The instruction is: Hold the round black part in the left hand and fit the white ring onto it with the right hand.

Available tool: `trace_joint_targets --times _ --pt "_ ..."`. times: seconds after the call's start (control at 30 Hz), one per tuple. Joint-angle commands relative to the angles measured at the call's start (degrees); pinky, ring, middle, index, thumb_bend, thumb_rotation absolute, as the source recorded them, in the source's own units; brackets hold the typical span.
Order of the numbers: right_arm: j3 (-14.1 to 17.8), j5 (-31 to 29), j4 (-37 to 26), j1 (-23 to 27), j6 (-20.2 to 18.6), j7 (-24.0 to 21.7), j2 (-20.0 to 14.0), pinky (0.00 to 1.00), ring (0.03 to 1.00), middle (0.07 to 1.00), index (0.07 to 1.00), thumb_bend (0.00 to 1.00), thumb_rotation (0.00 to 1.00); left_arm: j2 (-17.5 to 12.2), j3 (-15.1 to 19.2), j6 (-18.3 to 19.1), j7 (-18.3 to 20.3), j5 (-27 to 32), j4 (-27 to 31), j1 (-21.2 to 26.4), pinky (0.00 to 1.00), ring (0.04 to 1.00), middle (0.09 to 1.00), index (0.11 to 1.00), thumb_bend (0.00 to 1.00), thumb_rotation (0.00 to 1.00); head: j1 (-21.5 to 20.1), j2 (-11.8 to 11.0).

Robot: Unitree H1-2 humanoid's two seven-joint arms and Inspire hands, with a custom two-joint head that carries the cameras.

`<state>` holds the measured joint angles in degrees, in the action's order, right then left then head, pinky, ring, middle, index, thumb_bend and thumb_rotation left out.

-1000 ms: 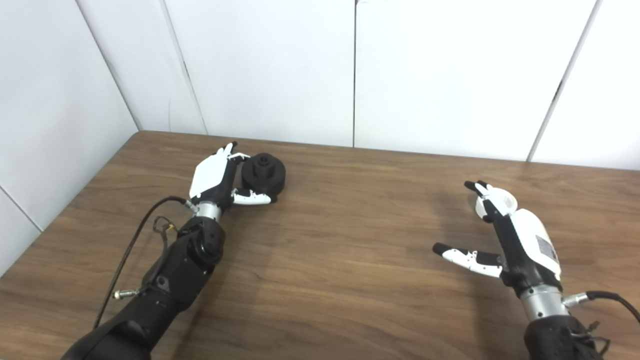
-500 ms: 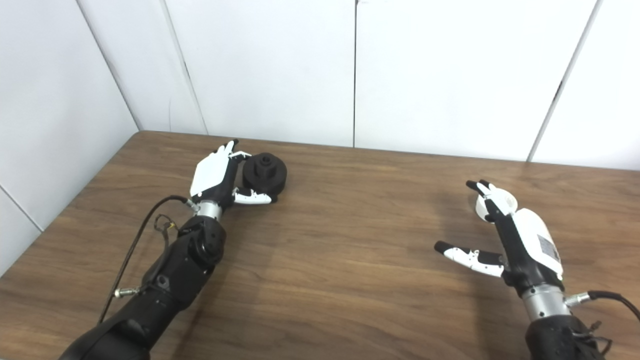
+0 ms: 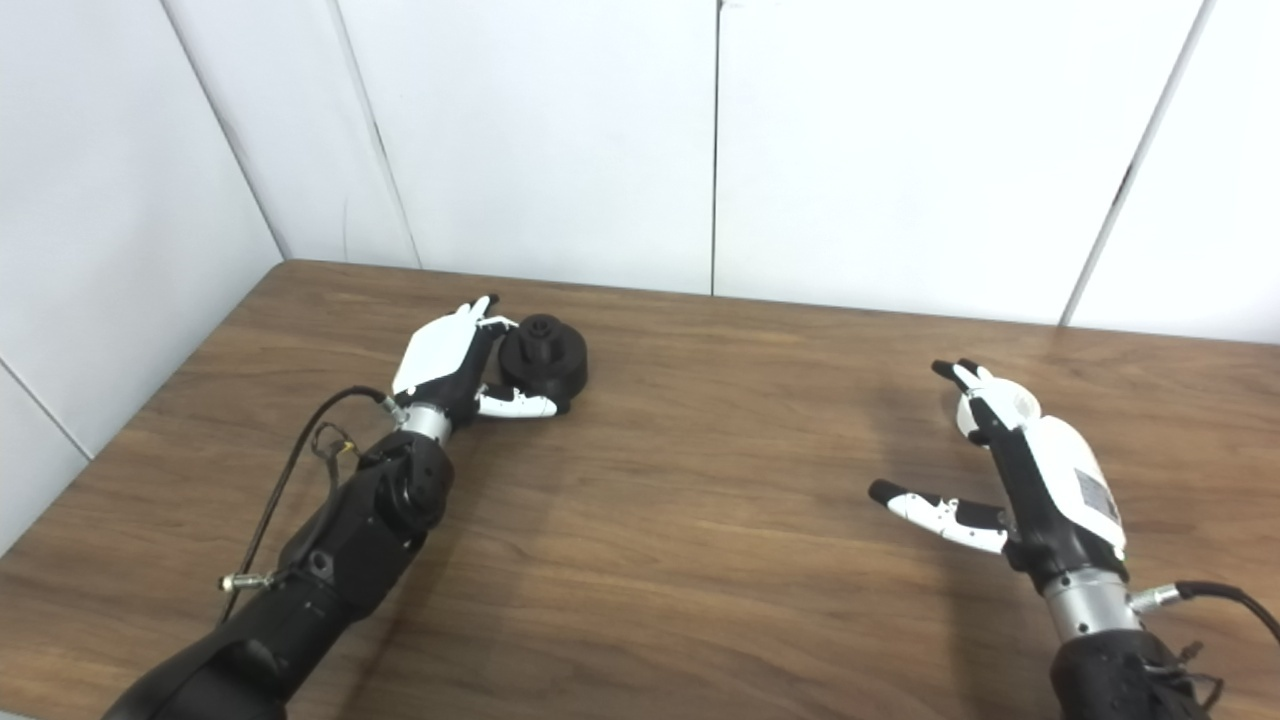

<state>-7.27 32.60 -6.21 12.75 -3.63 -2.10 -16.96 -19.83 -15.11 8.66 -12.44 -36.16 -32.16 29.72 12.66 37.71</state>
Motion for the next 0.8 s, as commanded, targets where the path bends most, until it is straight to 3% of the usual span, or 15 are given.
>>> trace_joint_targets --times 0.0,0.23,0.77 --pt "0.83 -0.25 -2.37 1.93 -0.05 0.3 -0.01 0.73 0.898 0.961 0.911 0.7 0.45 -0.02 -2.41 -0.18 2.78 -1.52 0.31 0.06 1.0 1.0 1.0 0.694 1.0 0.43 -0.06 0.1" --pt "0.84 0.11 -2.73 2.11 -0.31 0.43 0.14 0.73 0.896 0.955 0.911 0.7 0.45 0.47 -5.28 -0.52 5.68 -1.09 2.31 -1.25 1.0 1.0 1.0 0.701 1.0 0.46 -0.73 0.38" --pt "0.83 1.47 -3.05 1.96 -0.17 1.35 0.79 0.73 0.895 0.955 0.914 0.7 0.49 2.36 -9.86 -2.83 12.7 1.29 16.19 -7.28 1.0 1.0 1.0 0.683 1.0 0.42 -3.33 0.89"
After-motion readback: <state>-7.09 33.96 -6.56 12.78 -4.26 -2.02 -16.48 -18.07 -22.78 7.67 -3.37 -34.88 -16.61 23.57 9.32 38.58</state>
